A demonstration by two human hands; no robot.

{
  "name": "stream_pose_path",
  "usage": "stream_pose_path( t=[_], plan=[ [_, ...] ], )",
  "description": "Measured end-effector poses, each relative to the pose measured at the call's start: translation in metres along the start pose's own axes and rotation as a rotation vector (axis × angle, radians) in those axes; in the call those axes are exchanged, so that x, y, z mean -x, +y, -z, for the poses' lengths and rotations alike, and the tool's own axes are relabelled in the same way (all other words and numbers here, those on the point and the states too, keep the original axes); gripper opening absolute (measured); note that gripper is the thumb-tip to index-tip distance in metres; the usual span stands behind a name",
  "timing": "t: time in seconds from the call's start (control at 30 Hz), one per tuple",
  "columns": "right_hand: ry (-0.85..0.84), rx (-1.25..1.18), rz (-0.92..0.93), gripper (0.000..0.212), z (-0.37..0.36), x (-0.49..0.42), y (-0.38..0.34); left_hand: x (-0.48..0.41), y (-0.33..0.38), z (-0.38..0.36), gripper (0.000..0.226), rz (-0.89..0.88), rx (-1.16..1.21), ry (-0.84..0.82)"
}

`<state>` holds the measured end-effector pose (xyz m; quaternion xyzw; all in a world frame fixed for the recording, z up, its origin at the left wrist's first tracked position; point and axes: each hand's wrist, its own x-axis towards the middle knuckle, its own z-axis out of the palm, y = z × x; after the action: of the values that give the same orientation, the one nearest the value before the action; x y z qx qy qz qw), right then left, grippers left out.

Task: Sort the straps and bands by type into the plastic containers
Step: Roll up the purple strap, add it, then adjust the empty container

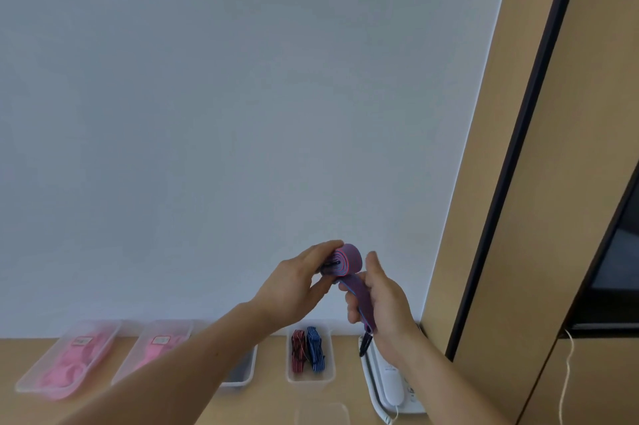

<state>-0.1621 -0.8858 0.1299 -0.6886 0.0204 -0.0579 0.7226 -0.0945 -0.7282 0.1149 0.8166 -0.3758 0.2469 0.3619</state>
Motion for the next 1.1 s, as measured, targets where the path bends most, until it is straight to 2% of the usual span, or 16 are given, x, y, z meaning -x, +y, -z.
stream_pose_path(
  t=[0.1,0.17,0.3,0.53,0.63,0.7,0.77,0.87,0.93,0.97,1.03,1.1],
  plan=[
    [0.015,0.073,0.006,0.067,-0.003,-0.002,0.000,-0.001,-0.003,-0.001,0.044,0.023,0.011,0.029],
    [0.035,0.122,0.013,0.065,-0.005,-0.003,0.001,-0.001,-0.005,-0.004,0.044,-0.055,-0.047,0.059],
    [0.035,0.085,0.038,0.072,-0.005,-0.005,0.004,0.001,-0.009,-0.003,0.046,-0.194,-0.107,0.064],
    [0.002,0.002,0.004,0.072,-0.003,-0.006,0.011,0.001,-0.019,-0.007,0.057,-0.311,-0.236,0.084],
    [-0.012,0.001,-0.001,0.076,-0.002,-0.005,0.010,0.001,-0.023,-0.010,0.074,-0.309,-0.255,0.080],
    [-0.018,-0.044,-0.001,0.068,0.001,-0.004,0.009,0.002,-0.025,-0.009,0.073,-0.274,-0.214,0.062],
    [-0.021,-0.077,0.009,0.061,0.004,-0.005,0.008,0.002,-0.019,-0.008,0.069,-0.121,-0.027,0.008],
    [-0.019,-0.062,0.054,0.068,0.007,-0.007,0.007,-0.005,-0.002,-0.006,0.071,0.370,0.462,-0.079],
    [-0.044,-0.046,0.097,0.057,0.007,-0.005,0.004,-0.012,0.007,0.001,0.065,0.683,0.846,-0.125],
    [-0.064,-0.025,0.113,0.051,0.006,-0.004,0.003,-0.015,0.011,0.006,0.058,0.774,0.970,-0.186],
    [-0.108,0.027,0.141,0.048,0.004,-0.001,0.002,-0.015,0.020,0.012,0.045,0.827,1.022,-0.320],
    [-0.138,0.028,0.155,0.045,0.002,0.002,0.002,-0.014,0.023,0.009,0.043,0.803,1.026,-0.315]
  ],
)
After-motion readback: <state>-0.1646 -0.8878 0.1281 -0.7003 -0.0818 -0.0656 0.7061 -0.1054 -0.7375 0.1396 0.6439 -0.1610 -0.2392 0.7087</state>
